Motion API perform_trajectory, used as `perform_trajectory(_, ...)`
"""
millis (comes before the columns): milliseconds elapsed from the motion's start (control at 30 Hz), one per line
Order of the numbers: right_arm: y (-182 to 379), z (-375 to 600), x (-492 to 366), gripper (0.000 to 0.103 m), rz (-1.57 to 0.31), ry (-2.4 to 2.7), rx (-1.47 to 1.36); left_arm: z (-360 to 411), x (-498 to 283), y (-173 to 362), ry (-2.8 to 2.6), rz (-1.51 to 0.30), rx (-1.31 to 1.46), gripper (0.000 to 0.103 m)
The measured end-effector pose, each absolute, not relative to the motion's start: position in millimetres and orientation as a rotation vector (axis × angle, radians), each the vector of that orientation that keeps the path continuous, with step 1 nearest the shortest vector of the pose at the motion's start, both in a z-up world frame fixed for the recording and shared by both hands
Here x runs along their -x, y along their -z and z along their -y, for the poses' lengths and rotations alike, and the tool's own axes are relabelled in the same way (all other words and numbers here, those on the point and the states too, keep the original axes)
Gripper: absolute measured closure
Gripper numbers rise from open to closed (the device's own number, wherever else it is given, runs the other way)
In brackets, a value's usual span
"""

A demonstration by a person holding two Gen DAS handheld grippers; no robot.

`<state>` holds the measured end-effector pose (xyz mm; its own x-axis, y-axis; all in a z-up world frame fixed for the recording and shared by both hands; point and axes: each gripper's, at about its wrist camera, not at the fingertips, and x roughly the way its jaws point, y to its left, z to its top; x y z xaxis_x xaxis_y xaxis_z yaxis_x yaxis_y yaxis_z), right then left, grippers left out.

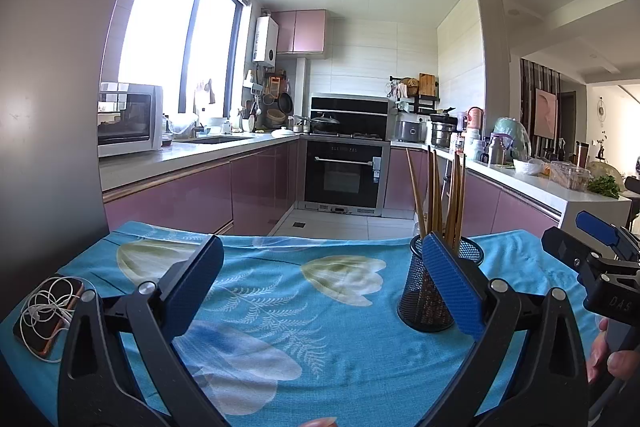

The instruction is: Organize utensils

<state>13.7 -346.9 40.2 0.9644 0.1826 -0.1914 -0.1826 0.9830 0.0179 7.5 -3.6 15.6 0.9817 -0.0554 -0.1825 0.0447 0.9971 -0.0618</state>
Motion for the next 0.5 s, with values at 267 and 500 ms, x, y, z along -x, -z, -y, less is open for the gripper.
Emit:
perform_trajectory(267,-40.3,347.3,-14.5,0.006,-0.197,-0.188,-0.005,3.6,-7.9,-15.8,0.052,-0.187,0.055,0.005)
perform_trajectory(500,-40.4,346.5,-15.4,0.006,-0.200,-0.189,-0.007,3.6,-8.0,-16.0,0.051,-0.189,0.055,0.005)
